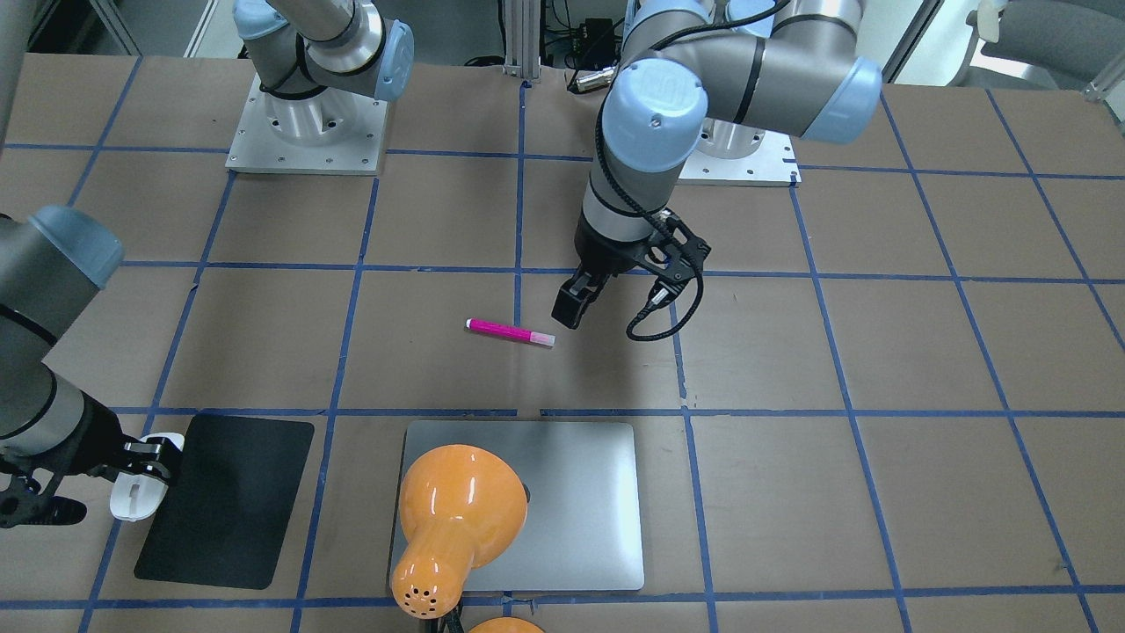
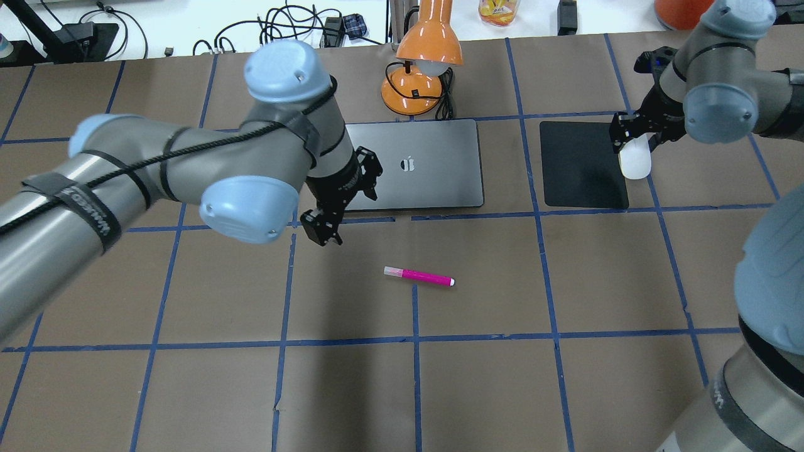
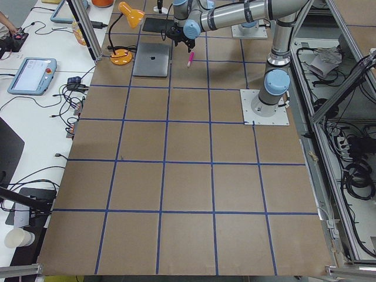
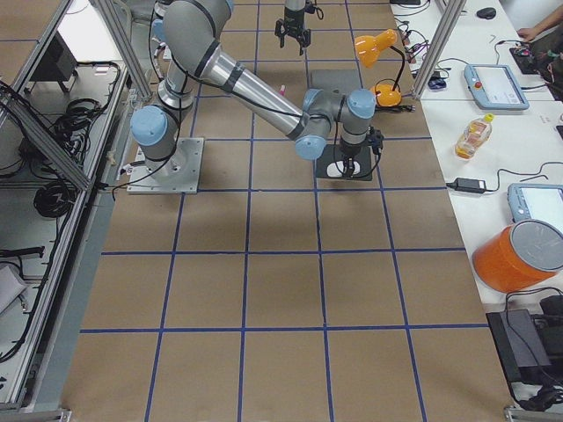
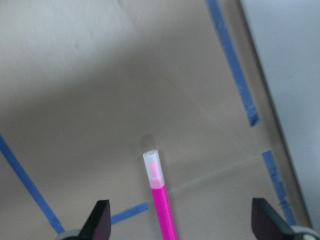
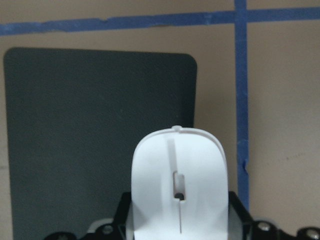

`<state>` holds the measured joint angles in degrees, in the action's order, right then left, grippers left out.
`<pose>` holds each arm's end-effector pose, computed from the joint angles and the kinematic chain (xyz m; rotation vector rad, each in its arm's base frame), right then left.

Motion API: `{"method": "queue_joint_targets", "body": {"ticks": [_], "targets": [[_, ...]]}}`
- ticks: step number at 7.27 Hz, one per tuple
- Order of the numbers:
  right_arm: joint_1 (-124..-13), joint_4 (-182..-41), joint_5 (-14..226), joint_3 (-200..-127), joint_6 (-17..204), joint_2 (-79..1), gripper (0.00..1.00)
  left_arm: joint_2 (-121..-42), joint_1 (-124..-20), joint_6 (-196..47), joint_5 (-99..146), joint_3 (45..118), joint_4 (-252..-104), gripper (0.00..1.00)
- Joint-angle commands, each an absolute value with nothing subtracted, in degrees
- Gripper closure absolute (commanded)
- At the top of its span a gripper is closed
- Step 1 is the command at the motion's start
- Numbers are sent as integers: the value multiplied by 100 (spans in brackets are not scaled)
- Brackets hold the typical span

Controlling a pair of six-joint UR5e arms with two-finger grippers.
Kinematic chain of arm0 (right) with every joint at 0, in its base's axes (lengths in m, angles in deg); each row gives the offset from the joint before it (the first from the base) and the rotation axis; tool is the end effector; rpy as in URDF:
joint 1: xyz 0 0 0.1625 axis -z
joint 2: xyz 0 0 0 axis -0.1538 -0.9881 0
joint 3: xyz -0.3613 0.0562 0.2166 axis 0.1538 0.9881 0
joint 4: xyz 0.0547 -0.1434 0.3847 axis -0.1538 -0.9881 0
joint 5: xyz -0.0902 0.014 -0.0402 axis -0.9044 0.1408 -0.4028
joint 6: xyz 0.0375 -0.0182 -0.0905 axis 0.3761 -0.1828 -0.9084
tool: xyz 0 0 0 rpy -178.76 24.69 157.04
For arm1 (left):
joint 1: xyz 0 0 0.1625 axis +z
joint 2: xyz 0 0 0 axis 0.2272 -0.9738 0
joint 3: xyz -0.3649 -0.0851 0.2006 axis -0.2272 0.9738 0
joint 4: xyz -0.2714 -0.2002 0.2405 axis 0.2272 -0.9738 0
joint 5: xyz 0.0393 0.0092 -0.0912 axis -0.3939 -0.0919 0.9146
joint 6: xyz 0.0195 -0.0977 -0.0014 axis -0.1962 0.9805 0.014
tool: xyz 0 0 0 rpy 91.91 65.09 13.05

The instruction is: Place pen and mouse around notebook

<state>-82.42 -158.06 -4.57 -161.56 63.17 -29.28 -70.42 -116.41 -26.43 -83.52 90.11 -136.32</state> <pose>-0.0523 -0.6643 0.2318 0.0665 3.1075 -0.0708 -0.2590 -0.4835 0.3549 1.2979 -2.8247 -0.1390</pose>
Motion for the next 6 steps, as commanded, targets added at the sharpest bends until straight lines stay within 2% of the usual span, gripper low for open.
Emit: {"method": "queue_joint_targets", "body": {"ticks": [1,2,6], "targets": [[-8618,-15772,-415,-15748,7038,-2571,48,-6475,-11081,-4921,-8380,8457,-14736,0],[-8680,-15772,-346,-15686,7225,-2491,47,-6352,-10826,-6227,-8406,8325,-14755,0],[-8698,-15728,-98,-15756,7402,-2394,47,-6061,-10621,-8527,-8397,8218,-14904,0]]}}
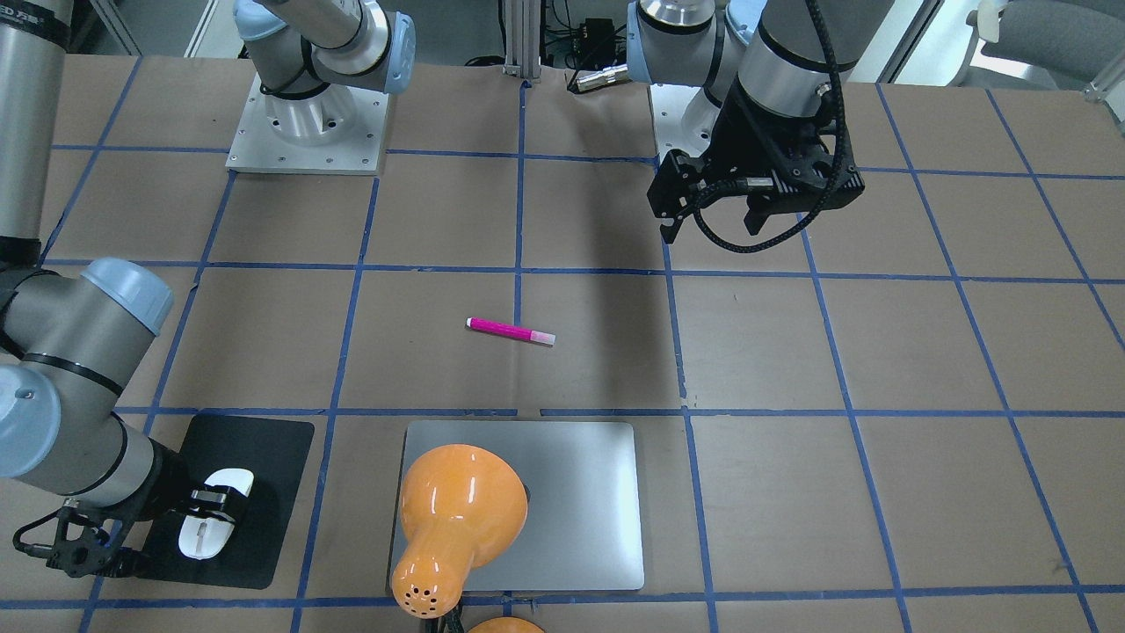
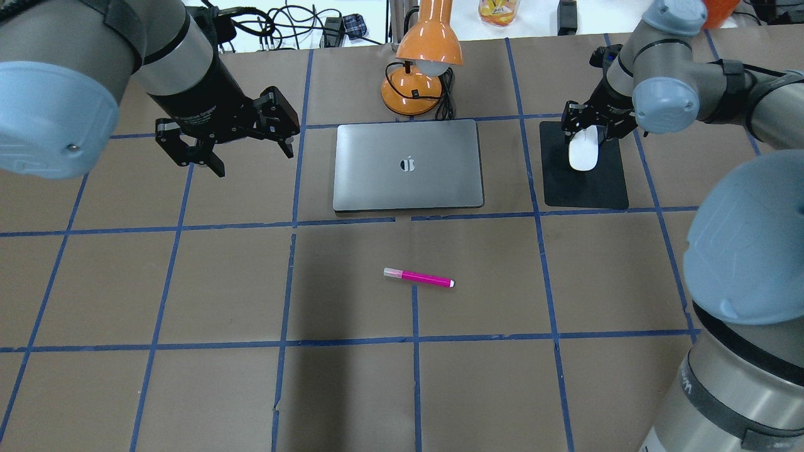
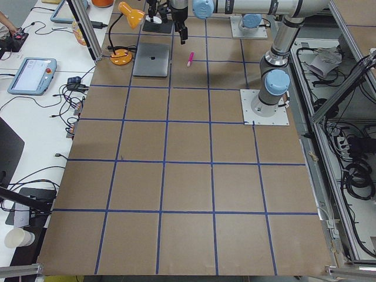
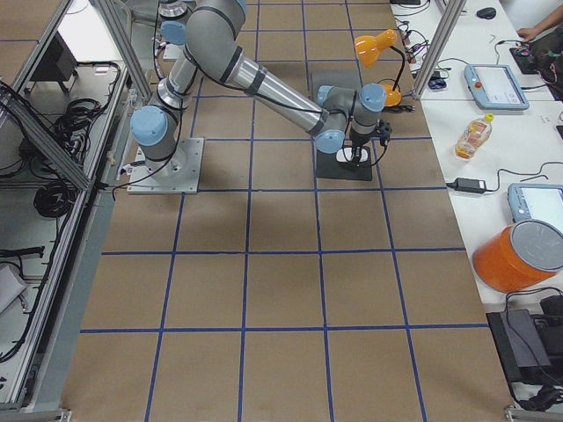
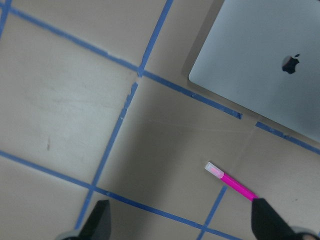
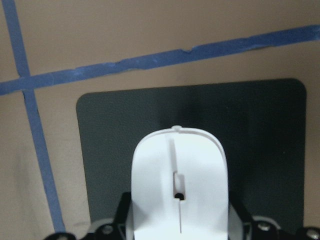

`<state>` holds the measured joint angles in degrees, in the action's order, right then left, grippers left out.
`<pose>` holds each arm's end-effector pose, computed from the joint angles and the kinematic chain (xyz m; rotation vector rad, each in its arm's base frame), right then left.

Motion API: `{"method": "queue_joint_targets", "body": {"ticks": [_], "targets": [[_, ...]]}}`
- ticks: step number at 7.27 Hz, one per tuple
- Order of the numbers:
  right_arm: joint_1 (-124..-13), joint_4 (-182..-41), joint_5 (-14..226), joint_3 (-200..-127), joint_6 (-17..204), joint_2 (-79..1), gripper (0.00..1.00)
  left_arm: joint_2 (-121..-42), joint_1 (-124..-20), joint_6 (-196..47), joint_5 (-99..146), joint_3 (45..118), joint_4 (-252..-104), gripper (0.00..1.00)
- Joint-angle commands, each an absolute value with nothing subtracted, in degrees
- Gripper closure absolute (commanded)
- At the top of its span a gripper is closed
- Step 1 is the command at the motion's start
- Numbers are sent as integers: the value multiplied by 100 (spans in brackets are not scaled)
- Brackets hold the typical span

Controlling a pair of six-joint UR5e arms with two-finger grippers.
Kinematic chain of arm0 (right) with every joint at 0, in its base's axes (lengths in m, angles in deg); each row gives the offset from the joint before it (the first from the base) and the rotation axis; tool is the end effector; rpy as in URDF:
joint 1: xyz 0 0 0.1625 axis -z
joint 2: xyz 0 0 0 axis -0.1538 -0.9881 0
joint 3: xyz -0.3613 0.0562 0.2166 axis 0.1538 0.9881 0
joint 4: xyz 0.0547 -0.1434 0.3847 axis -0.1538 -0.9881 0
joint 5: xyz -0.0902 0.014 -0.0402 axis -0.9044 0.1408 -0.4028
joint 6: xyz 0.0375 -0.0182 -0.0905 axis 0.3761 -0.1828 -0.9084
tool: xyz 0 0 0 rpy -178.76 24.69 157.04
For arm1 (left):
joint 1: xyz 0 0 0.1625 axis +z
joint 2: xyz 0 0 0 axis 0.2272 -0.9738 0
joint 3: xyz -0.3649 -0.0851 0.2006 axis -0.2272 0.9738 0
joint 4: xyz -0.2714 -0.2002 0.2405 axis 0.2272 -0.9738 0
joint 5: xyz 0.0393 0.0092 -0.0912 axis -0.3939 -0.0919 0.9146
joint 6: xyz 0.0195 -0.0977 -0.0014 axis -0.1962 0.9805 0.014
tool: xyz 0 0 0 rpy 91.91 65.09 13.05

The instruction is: Place pen and mouse around notebook

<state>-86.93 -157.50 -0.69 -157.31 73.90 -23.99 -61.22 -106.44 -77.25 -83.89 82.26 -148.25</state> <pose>0.0012 -0.6937 0.2022 0.2298 3.0236 -0.0335 -0.1684 -0.4819 0.4830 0.2222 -3.0570 0.0420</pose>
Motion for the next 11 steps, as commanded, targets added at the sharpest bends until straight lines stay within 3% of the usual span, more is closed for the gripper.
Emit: {"method": "queue_joint_targets", "body": {"ticks": [1,5,7,11], "targets": [[-8698,-15711,-99,-15764,7402,-2403,45,-6060,-10560,-8864,-8415,8210,-14905,0],[-8707,-15552,-108,-15738,7402,-2446,0,-5973,-10454,-8877,-8424,8297,-15063,0],[-8794,-14977,-116,-15686,7402,-2900,0,-5955,-10445,-8868,-8415,8306,-15054,0],[-9022,-12656,-432,-15703,7742,-4842,0,-5937,-10445,-8850,-8424,8306,-15063,0]]}}
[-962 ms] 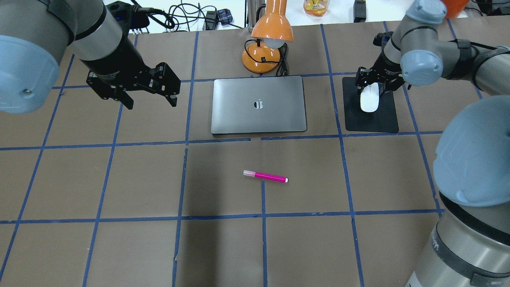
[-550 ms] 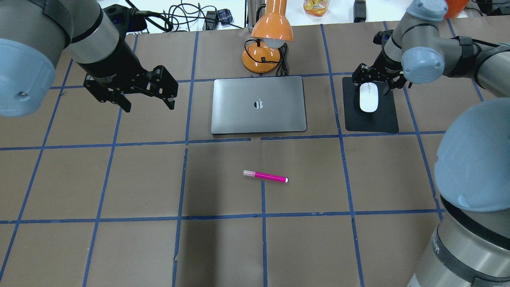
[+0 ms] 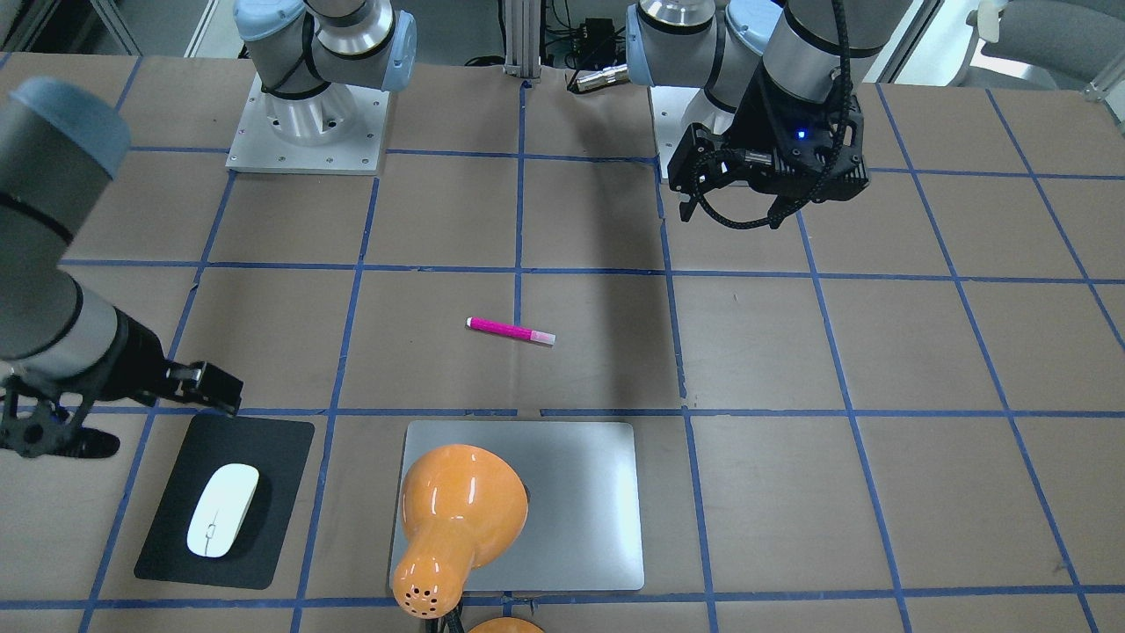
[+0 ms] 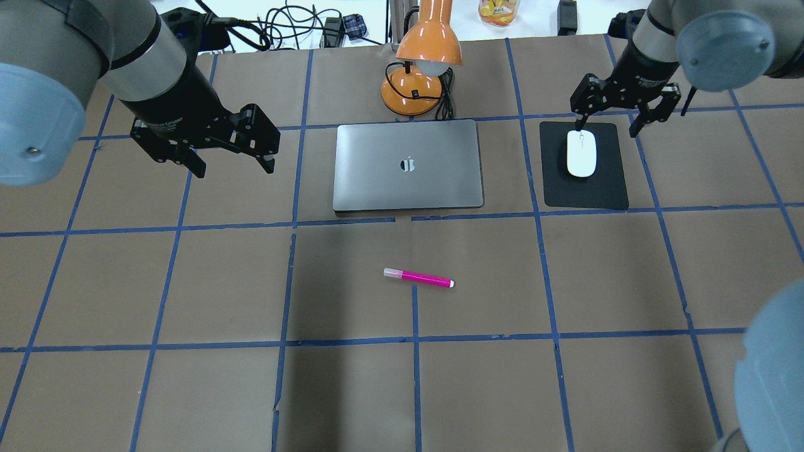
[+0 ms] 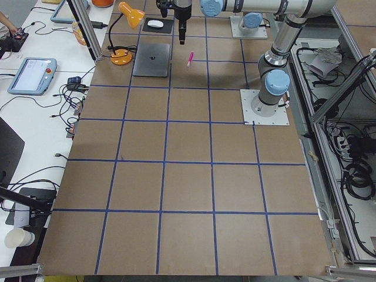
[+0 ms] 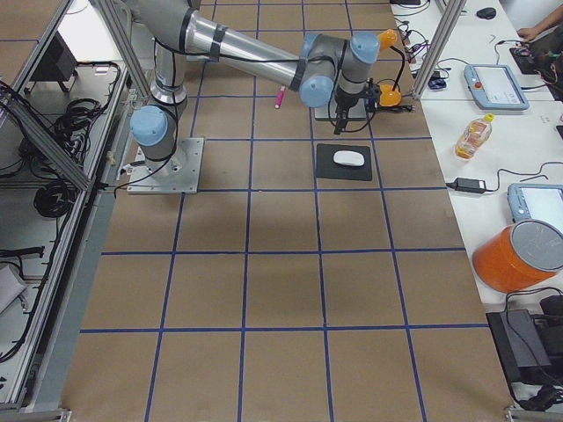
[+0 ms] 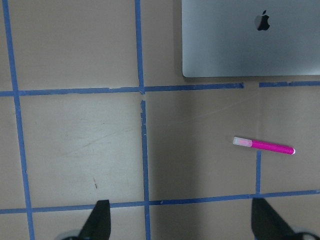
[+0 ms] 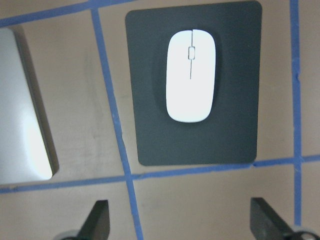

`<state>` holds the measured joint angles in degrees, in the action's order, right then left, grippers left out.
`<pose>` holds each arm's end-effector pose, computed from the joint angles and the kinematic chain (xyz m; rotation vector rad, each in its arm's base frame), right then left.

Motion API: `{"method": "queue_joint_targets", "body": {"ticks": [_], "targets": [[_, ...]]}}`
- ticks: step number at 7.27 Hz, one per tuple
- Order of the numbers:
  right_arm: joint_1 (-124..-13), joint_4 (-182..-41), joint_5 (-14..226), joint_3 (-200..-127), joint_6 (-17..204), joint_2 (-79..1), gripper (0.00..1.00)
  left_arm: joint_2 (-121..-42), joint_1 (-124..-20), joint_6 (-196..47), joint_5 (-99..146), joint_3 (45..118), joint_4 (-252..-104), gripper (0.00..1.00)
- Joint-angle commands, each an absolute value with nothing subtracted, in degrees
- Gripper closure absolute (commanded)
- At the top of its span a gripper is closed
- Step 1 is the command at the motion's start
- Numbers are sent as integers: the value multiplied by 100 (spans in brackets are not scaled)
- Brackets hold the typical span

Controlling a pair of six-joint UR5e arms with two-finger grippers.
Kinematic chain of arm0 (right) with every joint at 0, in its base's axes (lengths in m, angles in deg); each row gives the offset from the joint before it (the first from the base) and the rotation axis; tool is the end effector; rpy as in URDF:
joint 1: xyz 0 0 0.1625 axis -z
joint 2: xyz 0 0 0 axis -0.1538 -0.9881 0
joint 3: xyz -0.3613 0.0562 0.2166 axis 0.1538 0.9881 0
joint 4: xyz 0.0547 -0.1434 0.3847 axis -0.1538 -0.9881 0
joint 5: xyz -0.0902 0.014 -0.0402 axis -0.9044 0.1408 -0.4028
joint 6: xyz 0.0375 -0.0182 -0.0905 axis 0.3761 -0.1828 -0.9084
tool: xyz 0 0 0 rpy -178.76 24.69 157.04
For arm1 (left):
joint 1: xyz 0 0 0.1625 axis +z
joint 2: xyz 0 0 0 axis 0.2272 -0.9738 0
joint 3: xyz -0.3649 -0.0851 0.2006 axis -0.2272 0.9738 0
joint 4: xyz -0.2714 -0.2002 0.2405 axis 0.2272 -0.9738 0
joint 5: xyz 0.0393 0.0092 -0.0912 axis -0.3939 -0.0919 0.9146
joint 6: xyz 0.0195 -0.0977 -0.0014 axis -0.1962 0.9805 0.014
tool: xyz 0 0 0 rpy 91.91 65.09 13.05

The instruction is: Place pen and mouse around notebook

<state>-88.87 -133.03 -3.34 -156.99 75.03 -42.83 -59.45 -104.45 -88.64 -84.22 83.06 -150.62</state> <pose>0.0348 -0.6092 0.3743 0.2156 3.0583 0.1195 -0.1507 -0.4721 0.4867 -0.0278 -3.0750 0.0180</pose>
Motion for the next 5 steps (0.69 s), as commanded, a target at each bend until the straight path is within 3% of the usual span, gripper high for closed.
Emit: {"method": "queue_joint_targets", "body": {"ticks": [1,5], "targets": [[-9345,-12600,-676,-15764,8154,-5037,0,-5937,-10445,-8850,-8424,8306,-15072,0],[-9603,-12704,-591,-16561,8211,-5943,0,-5911,-10428,-8824,-8406,8306,-15160,0]]}}
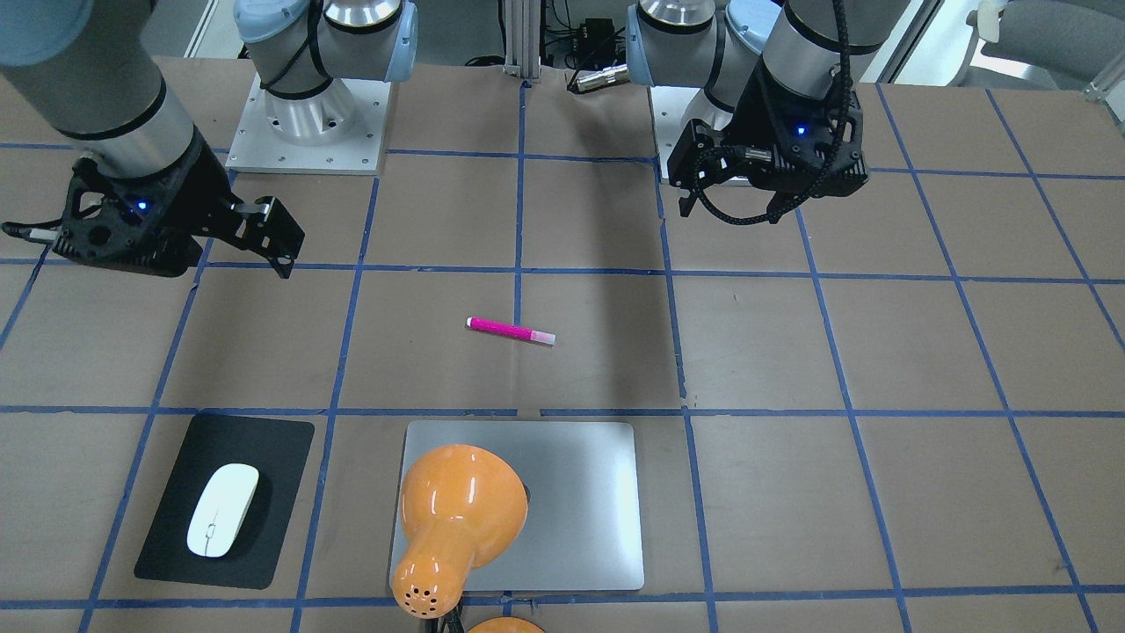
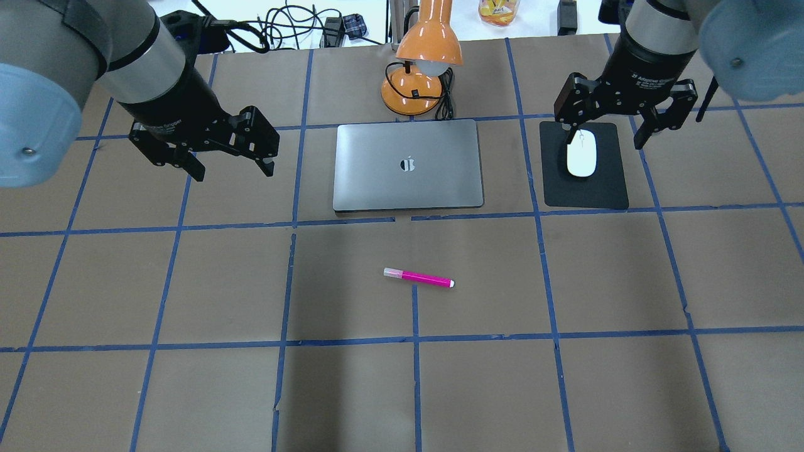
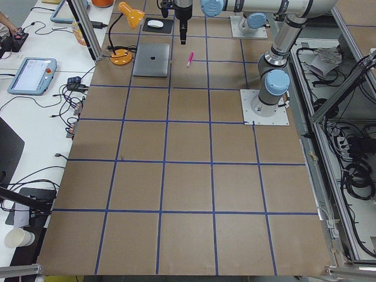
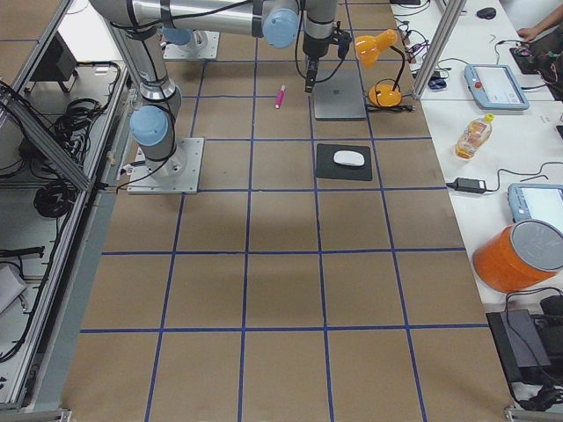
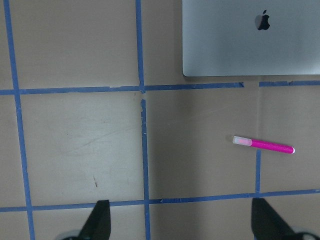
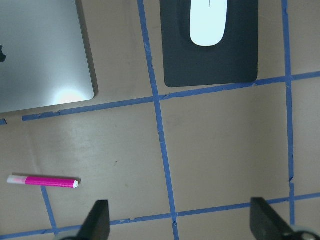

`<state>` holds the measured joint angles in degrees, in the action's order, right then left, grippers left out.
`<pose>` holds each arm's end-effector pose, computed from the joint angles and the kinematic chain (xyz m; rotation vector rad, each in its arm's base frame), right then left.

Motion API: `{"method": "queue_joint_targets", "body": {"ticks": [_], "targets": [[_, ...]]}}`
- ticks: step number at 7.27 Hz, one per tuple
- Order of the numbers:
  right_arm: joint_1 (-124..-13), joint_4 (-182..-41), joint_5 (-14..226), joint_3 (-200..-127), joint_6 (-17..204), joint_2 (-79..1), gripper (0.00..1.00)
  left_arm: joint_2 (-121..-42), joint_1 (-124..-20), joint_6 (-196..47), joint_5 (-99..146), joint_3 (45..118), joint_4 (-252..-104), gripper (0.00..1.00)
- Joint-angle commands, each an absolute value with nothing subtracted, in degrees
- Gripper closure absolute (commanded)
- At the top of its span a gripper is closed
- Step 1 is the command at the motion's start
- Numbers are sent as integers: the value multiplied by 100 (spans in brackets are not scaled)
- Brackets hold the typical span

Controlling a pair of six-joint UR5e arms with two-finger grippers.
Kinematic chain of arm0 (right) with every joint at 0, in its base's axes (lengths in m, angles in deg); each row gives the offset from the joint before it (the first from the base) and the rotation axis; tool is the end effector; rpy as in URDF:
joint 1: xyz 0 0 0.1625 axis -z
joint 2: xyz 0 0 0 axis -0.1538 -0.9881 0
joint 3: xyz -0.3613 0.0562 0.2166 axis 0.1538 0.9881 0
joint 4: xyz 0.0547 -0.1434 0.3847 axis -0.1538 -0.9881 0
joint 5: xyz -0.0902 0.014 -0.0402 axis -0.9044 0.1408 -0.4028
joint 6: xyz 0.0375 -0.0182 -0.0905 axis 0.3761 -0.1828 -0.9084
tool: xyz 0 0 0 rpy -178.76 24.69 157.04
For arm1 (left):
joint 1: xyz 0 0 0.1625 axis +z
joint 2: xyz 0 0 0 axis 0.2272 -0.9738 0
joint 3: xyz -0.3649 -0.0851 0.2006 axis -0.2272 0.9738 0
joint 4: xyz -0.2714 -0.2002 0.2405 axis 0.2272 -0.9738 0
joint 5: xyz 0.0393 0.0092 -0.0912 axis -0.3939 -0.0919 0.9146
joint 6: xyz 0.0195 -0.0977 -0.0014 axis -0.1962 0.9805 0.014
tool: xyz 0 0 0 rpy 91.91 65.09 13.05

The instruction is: Place pen and mouse around notebook

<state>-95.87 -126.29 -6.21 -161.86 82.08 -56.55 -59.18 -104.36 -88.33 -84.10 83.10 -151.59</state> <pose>0.1083 -0.5131 0.4544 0.2175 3.1192 0.0760 -0.1501 -0.4691 0.4869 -0.0164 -3.0732 -0.0021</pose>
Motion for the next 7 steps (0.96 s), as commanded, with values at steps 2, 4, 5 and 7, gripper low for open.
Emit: {"method": "queue_joint_targets", "body": {"ticks": [2,4,5,7], "targets": [[-9569,-12705,-618,-16714,8141,-6120,0,-5920,-10427,-8824,-8406,8306,-15116,0],[-9568,-12705,-609,-16740,8132,-6112,0,-5928,-10192,-8833,-8406,8219,-15133,0],[-9568,-12687,-617,-16740,8140,-6120,0,-5911,-10121,-8824,-8423,8227,-15177,0],[-9577,-12687,-626,-16723,8141,-6120,0,-5911,-10146,-8824,-8415,8218,-15177,0]]}}
